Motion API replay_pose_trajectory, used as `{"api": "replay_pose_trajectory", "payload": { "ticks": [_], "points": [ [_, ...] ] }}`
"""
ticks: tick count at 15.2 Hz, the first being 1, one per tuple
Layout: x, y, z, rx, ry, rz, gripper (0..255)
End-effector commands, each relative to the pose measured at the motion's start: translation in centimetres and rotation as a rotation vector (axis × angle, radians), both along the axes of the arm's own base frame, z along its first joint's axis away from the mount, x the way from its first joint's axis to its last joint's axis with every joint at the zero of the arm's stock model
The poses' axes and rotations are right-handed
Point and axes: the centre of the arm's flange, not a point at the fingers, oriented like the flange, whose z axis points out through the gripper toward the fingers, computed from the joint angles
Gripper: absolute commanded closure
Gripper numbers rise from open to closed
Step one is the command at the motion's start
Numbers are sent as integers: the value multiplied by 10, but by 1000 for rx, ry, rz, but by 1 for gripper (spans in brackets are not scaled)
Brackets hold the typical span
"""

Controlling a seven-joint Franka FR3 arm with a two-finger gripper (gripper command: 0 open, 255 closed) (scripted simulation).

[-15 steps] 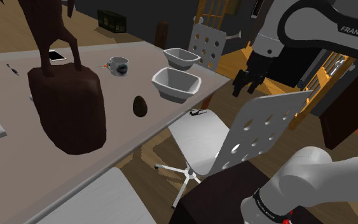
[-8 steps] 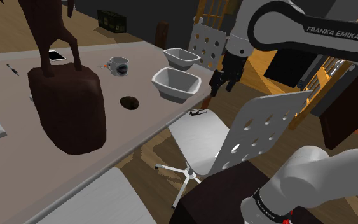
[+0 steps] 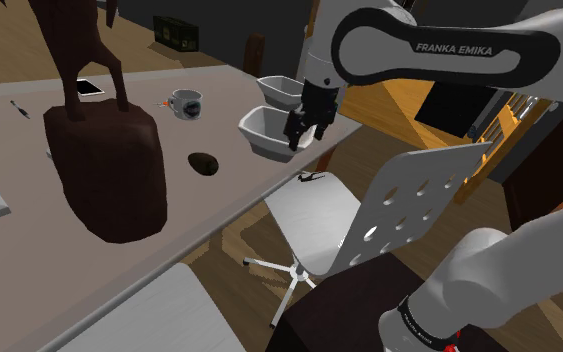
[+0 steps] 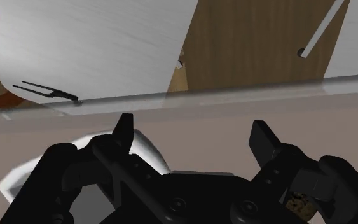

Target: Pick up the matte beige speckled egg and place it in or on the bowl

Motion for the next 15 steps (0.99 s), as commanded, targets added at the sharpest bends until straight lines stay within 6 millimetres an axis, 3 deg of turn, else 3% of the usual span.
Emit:
{"api": "replay_pose_trajectory", "payload": {
  "ticks": [1,15],
  "points": [
    [16,19,-8,-11,-5,28,0],
    [105,179,-54,-94,-37,221,0]
  ]
}}
